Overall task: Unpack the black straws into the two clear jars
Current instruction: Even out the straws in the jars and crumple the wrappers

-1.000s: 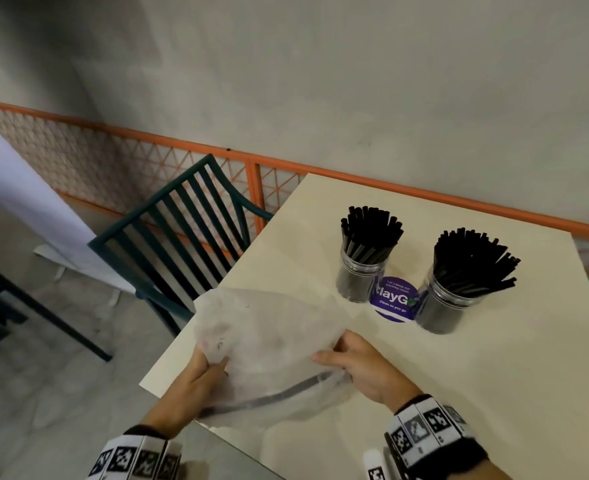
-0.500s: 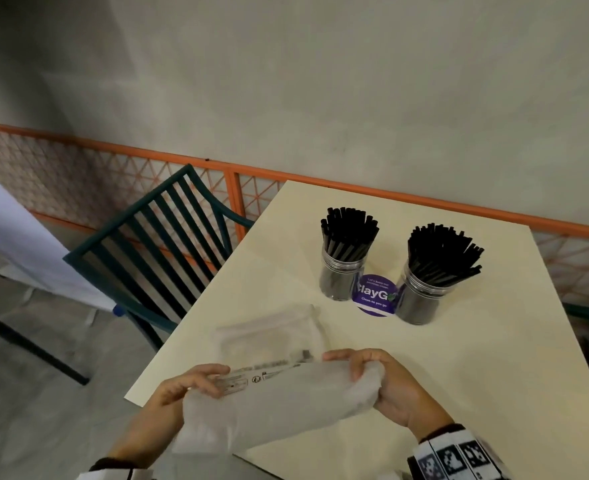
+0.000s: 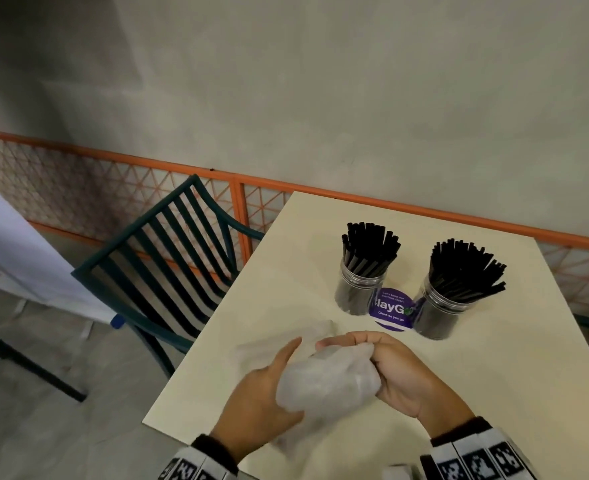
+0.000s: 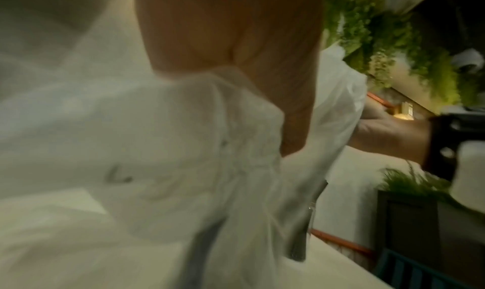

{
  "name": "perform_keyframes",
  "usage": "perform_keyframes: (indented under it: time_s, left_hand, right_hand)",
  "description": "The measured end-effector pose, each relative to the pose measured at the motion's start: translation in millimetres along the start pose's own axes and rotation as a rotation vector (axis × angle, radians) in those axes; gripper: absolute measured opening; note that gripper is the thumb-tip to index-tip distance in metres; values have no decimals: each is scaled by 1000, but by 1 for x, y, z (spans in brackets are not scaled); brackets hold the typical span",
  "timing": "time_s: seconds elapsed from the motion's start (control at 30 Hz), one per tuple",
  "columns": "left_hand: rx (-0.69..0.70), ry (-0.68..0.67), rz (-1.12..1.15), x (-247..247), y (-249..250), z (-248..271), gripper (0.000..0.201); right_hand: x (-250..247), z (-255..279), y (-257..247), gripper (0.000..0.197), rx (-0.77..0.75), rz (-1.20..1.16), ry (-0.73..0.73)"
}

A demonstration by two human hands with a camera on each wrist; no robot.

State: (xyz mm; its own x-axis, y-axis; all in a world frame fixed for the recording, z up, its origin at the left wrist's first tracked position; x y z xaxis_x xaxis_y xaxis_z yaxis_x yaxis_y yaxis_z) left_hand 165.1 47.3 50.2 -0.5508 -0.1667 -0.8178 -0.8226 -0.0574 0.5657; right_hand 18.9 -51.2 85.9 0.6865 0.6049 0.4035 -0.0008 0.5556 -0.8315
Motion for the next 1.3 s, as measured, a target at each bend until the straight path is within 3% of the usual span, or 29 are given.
perform_keyframes:
  time_s: [0.07,0.1,0.2,0.27,0.33,0.4,0.47,0.53,0.57,0.6,0.63,0.67,0.7,0.73,0.8,0.87,1.0,1.07,1.13,1.23,1.3]
  left_hand:
    - [-31,74,80,-9,-11,-6,27]
    - [-52,72,124,-12,-19,-7,24]
    - [-121,28,237,-19,-32,-9,28]
    - [-182,-4,445,-25,-33,-10,16]
    - [-176,-29,663,-32,-28,-7,23]
    - [-147,-52,837,-35,-25,-8,39]
    - [-150,-46,993,-35,-21,-11,49]
    - [-199,-26,1210,-31,-19,-14,63]
    - [-240,-29,1320,-31,-17,-16,74]
    - [-277,-27,1376,-31,-16,-16,81]
    - [-301,-9,1362,-33,-18,-17,77]
    - [-308,29,1298,-37,-21,-17,59]
    - [-293,76,1175,-44,-23,-17,41]
    - [-250,99,1018,-50,-29,-18,38]
    - [-169,33,734,-57,-48,-18,51]
    - [-213,-105,562,-60,-72,-13,55]
    - [-123,-189,543,-60,-71,-6,69]
    - [-35,-226,475,-48,-50,-11,89]
    - [13,-224,458,-36,-37,-19,93]
    - [-30,-243,566,-22,-44,-24,64]
    - [-53,-206,465,-16,-54,-21,46]
  right_hand:
    - [4,6,-5,26,-22,23,-10]
    - [6,9,-6,14,-37,21,-24]
    - [2,11,1,25,-58,25,11]
    - [3,7,6,40,-120,373,71]
    - [12,-1,17,42,-176,684,73]
    - [23,-14,31,41,-162,761,25]
    - [30,-29,45,53,-89,676,2]
    - [37,-42,54,81,8,549,-64]
    - [43,-45,57,82,43,468,-135]
    - [51,-46,58,68,69,380,-205]
    - [57,-48,59,49,87,292,-248]
    - [61,-49,60,36,86,219,-253]
    - [60,-50,59,33,71,181,-217]
    - [55,-53,59,32,48,188,-162]
    - [40,-58,54,35,-41,313,-27]
    - [25,-59,44,50,-123,470,87]
    - [20,-55,31,42,-198,789,288]
    - [40,-54,33,38,-179,851,211]
    - [59,-54,41,42,-110,772,55]
    - [70,-56,53,52,46,559,-135]
    - [68,-55,58,48,112,441,-219]
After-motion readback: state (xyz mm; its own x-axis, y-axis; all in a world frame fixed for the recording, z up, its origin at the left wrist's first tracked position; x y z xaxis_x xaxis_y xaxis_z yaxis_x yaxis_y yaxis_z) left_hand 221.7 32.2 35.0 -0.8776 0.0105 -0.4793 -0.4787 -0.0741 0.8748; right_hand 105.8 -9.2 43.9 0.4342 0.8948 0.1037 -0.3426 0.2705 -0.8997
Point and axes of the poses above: each hand's wrist, its own z-axis away from the middle knuckle, its own x-axis out of the palm, y = z × x, the point moved 4 cm from there along -z, towards the middle knuckle, and after that the axes turned 4 degrees about -z, right-handed, at the moved point
